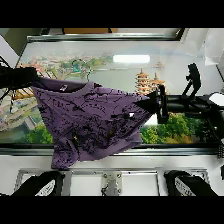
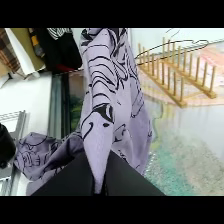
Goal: Fold the clothes and pants, and hang the long-sleeved shirts on hangers.
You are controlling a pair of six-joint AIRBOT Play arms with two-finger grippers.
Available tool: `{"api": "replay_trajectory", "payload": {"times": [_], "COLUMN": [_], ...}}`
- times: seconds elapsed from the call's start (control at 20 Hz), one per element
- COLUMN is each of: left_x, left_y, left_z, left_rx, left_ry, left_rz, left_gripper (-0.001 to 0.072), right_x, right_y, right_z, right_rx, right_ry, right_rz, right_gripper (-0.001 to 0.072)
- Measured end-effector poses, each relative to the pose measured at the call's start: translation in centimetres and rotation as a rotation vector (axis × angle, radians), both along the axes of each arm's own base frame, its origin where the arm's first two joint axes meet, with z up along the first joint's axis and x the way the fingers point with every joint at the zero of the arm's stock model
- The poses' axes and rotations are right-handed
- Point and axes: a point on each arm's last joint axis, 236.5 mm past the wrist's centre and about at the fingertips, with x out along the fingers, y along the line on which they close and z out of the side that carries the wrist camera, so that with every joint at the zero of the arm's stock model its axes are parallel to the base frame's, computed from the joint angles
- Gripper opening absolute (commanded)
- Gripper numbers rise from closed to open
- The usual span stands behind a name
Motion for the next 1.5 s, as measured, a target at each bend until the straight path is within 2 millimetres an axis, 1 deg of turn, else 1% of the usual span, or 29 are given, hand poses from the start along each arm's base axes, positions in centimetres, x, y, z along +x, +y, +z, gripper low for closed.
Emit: {"api": "replay_trajectory", "payload": {"times": [0.15,0.35,0.5,0.7,0.75,0.9,1.05,1.15,1.25,1.5], "left_x": [-0.2,-1.2,-1.8,-2.5,-2.6,-3.1,-3.2,-3.5,-3.7,-4.0], "left_y": [-2.0,-4.5,-5.9,-8.6,-9.4,-12.7,-15.9,-17.4,-18.3,-18.6], "left_z": [0.8,1.7,1.9,2.1,2.3,2.9,4.2,4.7,5.1,5.0], "left_rx": [-0.025,-0.036,-0.046,-0.056,-0.058,-0.089,-0.137,-0.163,-0.176,-0.171], "left_ry": [-0.033,-0.055,-0.053,-0.062,-0.071,-0.104,-0.168,-0.193,-0.209,-0.204], "left_rz": [-0.054,-0.127,-0.158,-0.221,-0.240,-0.318,-0.388,-0.423,-0.441,-0.453], "left_gripper": [0.0018,0.0018,0.0018,0.0017,0.0017,0.0017,0.0017,0.0017,0.0017,0.0018], "right_x": [0.2,0.3,1.0,2.3,2.7,3.4,3.6,3.5,3.5,3.5], "right_y": [0.7,2.3,3.2,4.1,4.3,4.8,5.5,5.8,5.9,6.1], "right_z": [0.8,1.5,0.9,0.6,0.5,0.1,-0.2,-0.2,-0.3,-0.4], "right_rx": [0.023,0.072,0.097,0.142,0.154,0.170,0.181,0.185,0.186,0.184], "right_ry": [-0.007,-0.009,0.019,0.049,0.055,0.076,0.094,0.098,0.102,0.103], "right_rz": [-0.019,-0.005,-0.001,-0.016,-0.024,-0.037,-0.034,-0.027,-0.026,-0.026], "right_gripper": [0.0010,0.0010,0.0010,0.0011,0.0010,0.0011,0.0011,0.0010,0.0010,0.0011]}}
